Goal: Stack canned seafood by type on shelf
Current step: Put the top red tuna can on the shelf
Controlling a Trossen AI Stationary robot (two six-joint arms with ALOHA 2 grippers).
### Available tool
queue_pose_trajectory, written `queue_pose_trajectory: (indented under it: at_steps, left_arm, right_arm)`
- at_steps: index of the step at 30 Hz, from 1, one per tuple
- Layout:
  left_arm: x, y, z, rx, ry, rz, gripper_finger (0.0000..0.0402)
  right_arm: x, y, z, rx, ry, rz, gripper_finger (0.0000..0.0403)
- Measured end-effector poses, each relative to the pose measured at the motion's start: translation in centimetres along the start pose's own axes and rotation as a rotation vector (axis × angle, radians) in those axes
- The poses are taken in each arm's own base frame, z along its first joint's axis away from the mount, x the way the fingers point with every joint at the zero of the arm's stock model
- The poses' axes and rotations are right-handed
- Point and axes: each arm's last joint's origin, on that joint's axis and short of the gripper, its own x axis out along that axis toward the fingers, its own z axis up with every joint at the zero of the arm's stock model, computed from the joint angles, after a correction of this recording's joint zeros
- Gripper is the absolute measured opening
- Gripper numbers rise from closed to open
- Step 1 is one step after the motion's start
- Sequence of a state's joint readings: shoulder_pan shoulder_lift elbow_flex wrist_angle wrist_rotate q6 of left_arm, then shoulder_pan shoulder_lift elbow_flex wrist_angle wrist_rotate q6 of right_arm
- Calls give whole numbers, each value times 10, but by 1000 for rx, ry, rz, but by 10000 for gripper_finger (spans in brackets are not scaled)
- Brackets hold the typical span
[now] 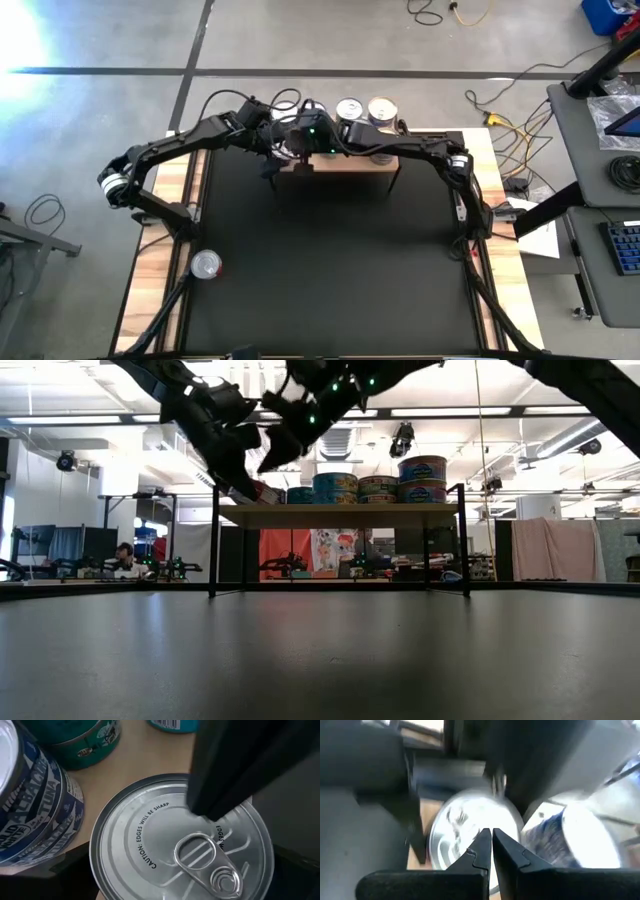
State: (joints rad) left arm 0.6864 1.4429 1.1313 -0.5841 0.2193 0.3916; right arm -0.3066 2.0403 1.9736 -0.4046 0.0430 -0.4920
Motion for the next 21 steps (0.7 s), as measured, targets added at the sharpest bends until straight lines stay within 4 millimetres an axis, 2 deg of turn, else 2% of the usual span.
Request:
queue_pose_trajectory:
  at_steps: [5,8,14,21]
  left_arm:
    - [1,-4,2,-7,-7,-7,400]
    - [2,-8,4,2,-10,-14,400]
    - [6,-15,6,-2,-15,-50,400]
    - [14,-15,7,-26,-25,-82,400]
  right_arm:
    - [14,1,-13,77,33,34,9]
    - [21,6,-14,19,33,38,9]
    - [24,22,-9,-168,61,10,9]
    - [28,20,-2,-145,-26,-44,9]
